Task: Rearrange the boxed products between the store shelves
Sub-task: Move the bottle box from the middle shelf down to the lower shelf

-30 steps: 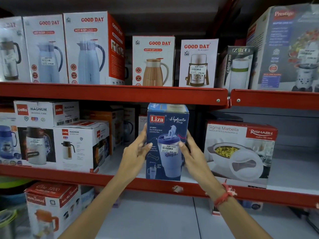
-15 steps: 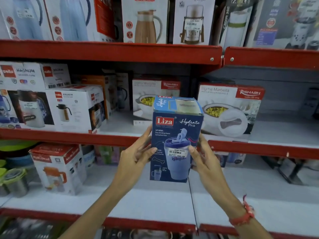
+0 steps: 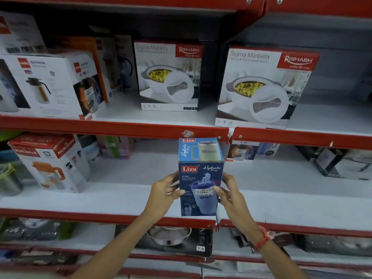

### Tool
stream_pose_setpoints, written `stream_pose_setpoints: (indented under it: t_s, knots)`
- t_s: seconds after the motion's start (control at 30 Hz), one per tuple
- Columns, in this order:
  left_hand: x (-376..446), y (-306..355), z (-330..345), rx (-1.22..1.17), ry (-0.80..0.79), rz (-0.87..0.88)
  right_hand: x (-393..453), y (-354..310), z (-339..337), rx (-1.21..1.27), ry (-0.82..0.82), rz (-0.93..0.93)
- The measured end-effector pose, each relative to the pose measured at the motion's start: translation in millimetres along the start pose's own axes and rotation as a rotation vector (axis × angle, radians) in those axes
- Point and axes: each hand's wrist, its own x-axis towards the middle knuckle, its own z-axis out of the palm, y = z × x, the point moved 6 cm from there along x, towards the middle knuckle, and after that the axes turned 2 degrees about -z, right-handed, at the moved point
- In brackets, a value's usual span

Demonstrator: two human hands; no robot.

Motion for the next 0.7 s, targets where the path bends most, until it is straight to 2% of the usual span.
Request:
stream_pose_setpoints:
  t_s: [0.23, 0.47, 0.6, 0.7]
  knots:
    - [31, -48, 34, 0.008, 0.03, -0.095, 16, 66, -4, -0.04, 0.025, 0.142]
    - [42, -75, 38, 0.075, 0.051, -0.139, 29, 86, -2, -0.101, 0.008, 0.186]
    - [41, -65, 35, 0.261, -0.011, -0.181, 29, 82, -9, -0.292, -0.048, 0.177]
    - [37, -42, 25, 0.401, 0.006, -0.153, 31, 50, -28, -0.509, 0.036, 0.058]
